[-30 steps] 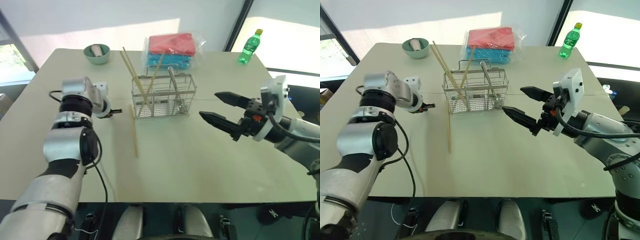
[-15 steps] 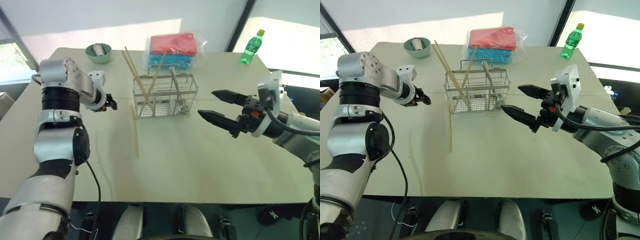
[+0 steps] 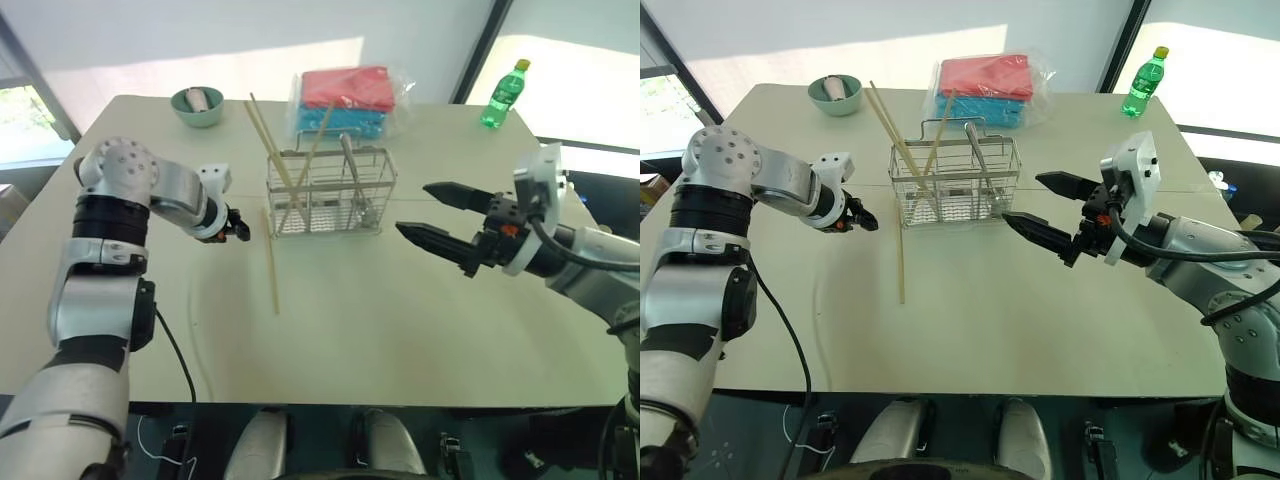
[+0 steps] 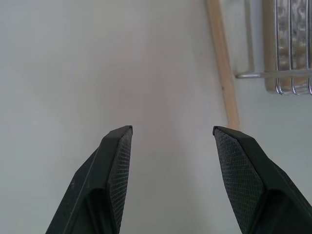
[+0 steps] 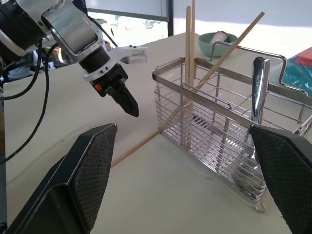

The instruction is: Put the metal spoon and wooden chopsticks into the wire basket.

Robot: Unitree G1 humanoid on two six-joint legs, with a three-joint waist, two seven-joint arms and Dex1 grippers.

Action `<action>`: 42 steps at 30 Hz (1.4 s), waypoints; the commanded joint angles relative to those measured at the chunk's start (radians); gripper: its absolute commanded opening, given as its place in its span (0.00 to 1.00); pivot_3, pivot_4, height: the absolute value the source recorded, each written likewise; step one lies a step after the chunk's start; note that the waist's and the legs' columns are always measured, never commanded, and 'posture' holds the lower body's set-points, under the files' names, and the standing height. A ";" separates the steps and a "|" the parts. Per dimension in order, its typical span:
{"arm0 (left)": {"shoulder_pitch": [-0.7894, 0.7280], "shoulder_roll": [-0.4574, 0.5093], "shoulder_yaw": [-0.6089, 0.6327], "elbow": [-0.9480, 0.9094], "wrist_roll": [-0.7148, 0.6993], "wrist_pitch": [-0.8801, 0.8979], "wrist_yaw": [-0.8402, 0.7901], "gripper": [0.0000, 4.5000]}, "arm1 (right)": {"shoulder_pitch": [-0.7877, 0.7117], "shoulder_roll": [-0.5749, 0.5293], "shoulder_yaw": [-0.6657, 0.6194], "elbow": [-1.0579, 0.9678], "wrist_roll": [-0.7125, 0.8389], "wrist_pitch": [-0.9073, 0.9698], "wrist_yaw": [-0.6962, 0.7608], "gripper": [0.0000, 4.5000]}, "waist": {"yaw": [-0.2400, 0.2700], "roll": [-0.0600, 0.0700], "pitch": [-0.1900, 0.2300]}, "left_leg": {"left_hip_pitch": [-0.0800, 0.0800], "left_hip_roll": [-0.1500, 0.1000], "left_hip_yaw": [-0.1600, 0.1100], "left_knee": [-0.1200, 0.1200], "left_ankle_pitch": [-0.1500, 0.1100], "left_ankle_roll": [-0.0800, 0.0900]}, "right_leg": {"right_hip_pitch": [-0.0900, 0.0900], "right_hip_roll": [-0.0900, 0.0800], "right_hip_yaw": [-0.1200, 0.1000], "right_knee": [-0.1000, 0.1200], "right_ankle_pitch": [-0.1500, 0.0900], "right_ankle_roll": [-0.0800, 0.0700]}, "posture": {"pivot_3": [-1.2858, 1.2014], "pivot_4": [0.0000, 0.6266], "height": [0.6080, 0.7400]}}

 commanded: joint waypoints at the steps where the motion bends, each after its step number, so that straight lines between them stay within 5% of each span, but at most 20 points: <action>1: -0.026 -0.029 0.050 -0.022 0.019 0.008 0.033 0.61 | -0.001 -0.010 -0.044 -0.024 0.016 -0.007 0.001 1.00 | 0.000 0.000 0.000 | 0.000 0.000 0.000 0.000 0.000 0.000 | 0.000 0.000 0.000 0.000 0.000 0.000 | 0.52 0.24 0.45; 6: -0.011 -0.033 0.118 -0.064 0.197 -0.016 -0.013 0.61 | -0.014 -0.010 -0.043 -0.010 0.004 -0.012 0.001 1.00 | -0.008 0.000 0.000 | 0.000 0.000 0.001 -0.001 0.002 -0.004 | -0.001 0.000 0.000 0.000 0.000 0.000 | 0.52 0.24 0.45; 12: 0.102 0.109 0.038 -0.132 0.397 -0.315 -0.412 0.61 | -0.016 0.019 -0.026 -0.013 0.000 -0.016 -0.020 1.00 | -0.025 0.000 0.000 | 0.000 0.002 0.003 -0.002 0.004 -0.007 | -0.001 0.001 0.001 0.000 0.000 -0.001 | 0.52 0.24 0.45; 18: 0.286 0.301 -0.025 -0.196 0.518 -0.584 -0.963 0.61 | -0.001 0.020 -0.021 -0.003 -0.004 -0.012 -0.009 1.00 | -0.029 0.000 0.000 | -0.001 0.002 0.003 -0.001 0.000 -0.001 | -0.002 0.000 0.001 -0.001 0.001 -0.002 | 0.52 0.24 0.45; 22: 0.443 0.461 -0.126 -0.328 0.666 -0.948 -1.413 0.61 | -0.006 0.024 -0.004 0.014 -0.011 -0.011 0.004 1.00 | -0.028 0.001 0.000 | -0.002 0.003 0.003 -0.002 0.000 0.000 | -0.003 -0.003 0.001 -0.002 -0.001 -0.007 | 0.52 0.24 0.45; 27: 0.466 0.544 -0.167 -0.284 0.800 -1.217 -1.717 0.61 | -0.014 0.038 0.020 0.036 -0.037 -0.021 0.020 1.00 | -0.023 0.002 0.000 | -0.002 0.002 0.002 -0.002 -0.001 0.002 | -0.002 -0.005 -0.001 -0.004 -0.002 -0.011 | 0.52 0.24 0.45; 33: 0.426 0.534 -0.180 -0.388 0.789 -1.060 -1.883 0.61 | 0.000 0.064 0.025 0.014 -0.045 -0.025 0.012 1.00 | -0.029 0.003 0.001 | -0.003 0.002 0.002 -0.001 -0.002 0.004 | -0.002 -0.005 -0.001 -0.004 -0.002 -0.011 | 0.52 0.24 0.45; 38: 0.364 0.434 -0.184 -0.559 0.711 -0.658 -1.781 0.61 | 0.019 0.073 0.013 -0.009 -0.038 -0.021 -0.003 1.00 | -0.025 0.003 0.001 | -0.003 0.002 0.001 -0.001 -0.003 0.006 | -0.001 -0.001 -0.002 -0.003 -0.001 -0.008 | 0.52 0.24 0.45; 42: 0.176 0.254 -0.192 -0.474 0.746 -0.149 -1.548 0.61 | 0.030 0.077 0.006 -0.023 -0.030 -0.014 -0.015 1.00 | -0.028 0.001 0.001 | -0.001 0.002 0.000 0.001 -0.002 0.006 | 0.002 0.002 -0.003 -0.002 -0.002 -0.003 | 0.52 0.24 0.45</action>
